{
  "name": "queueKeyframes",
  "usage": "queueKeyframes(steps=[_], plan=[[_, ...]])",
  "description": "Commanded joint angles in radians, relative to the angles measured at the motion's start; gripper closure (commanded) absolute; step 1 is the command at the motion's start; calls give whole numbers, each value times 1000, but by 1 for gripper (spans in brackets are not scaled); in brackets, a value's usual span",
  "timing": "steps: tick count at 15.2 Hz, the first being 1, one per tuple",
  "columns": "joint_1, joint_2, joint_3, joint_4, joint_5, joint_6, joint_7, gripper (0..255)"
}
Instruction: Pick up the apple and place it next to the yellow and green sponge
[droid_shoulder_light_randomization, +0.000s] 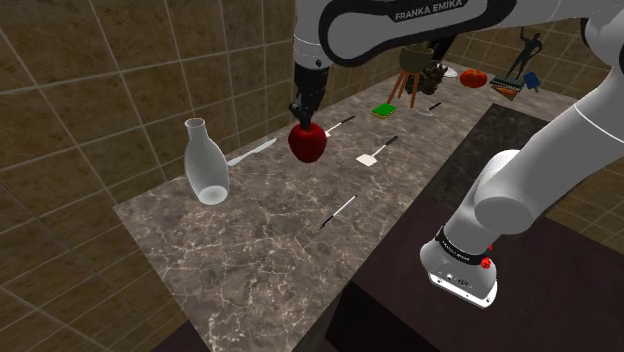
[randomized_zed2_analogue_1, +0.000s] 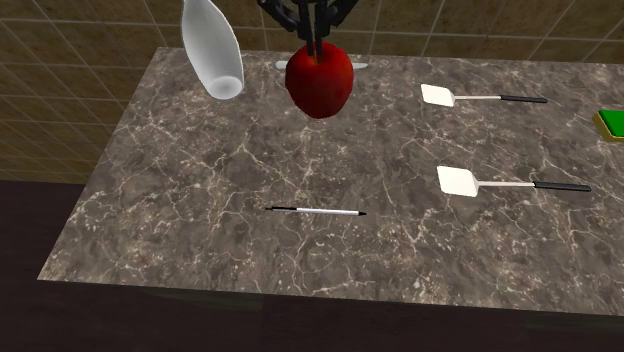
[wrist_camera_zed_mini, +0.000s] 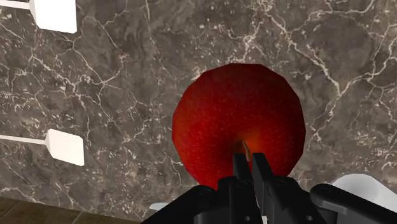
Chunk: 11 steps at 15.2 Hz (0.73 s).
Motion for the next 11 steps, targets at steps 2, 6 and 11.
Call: queueKeyframes(steps=[2,6,11], plan=[[0,-5,-2,33,1,-39,-4,255],[-1,-9,-4,83,2,-92,-8,255],[-2,-9,-6,151,2,-159,-12,255]])
